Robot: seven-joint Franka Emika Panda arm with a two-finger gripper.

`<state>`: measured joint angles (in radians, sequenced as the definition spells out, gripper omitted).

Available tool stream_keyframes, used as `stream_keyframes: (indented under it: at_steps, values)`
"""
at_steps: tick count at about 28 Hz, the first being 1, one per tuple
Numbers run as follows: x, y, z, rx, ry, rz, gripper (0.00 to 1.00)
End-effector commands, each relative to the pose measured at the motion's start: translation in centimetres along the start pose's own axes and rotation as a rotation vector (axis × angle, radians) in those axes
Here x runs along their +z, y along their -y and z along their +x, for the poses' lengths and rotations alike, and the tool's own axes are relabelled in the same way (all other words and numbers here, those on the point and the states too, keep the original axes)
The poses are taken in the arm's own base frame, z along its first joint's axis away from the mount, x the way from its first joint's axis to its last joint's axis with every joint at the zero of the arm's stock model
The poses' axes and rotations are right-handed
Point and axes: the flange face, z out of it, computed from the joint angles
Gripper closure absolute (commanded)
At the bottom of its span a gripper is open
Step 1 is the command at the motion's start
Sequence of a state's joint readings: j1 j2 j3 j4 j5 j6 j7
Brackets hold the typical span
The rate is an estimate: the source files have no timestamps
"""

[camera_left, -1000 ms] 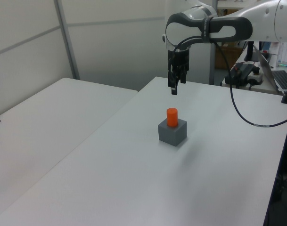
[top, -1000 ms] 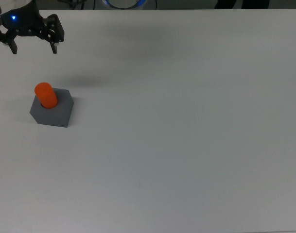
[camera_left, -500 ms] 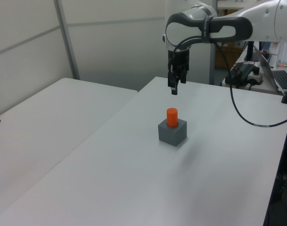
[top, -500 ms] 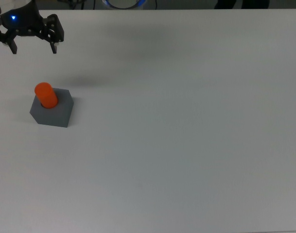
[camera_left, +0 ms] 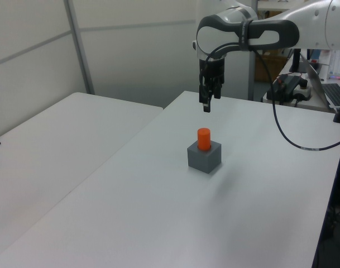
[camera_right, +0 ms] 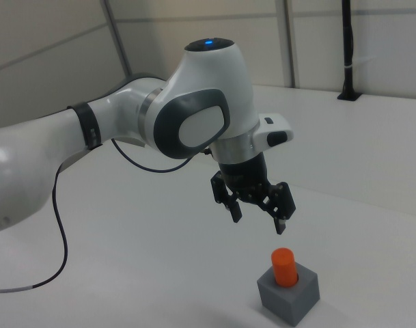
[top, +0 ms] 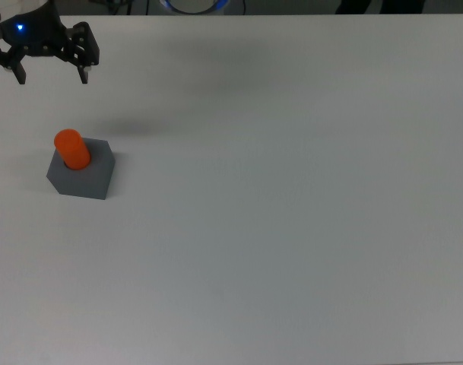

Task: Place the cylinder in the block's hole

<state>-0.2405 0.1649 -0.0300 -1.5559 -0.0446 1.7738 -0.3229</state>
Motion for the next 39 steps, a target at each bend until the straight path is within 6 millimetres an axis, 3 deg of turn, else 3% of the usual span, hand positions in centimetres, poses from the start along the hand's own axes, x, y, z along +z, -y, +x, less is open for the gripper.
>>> stream_keyframes:
  at_steps: [1,22,39]
  values:
    - [-0.5,-0.3,-0.2,-0.014,0.011,-0.011,0.0]
    - [-0.3,-0.2,-0.1,-0.012,0.015,-0.006,0.0]
    - [1.1,0.0,0.1,-0.019,0.035,0.004,0.0]
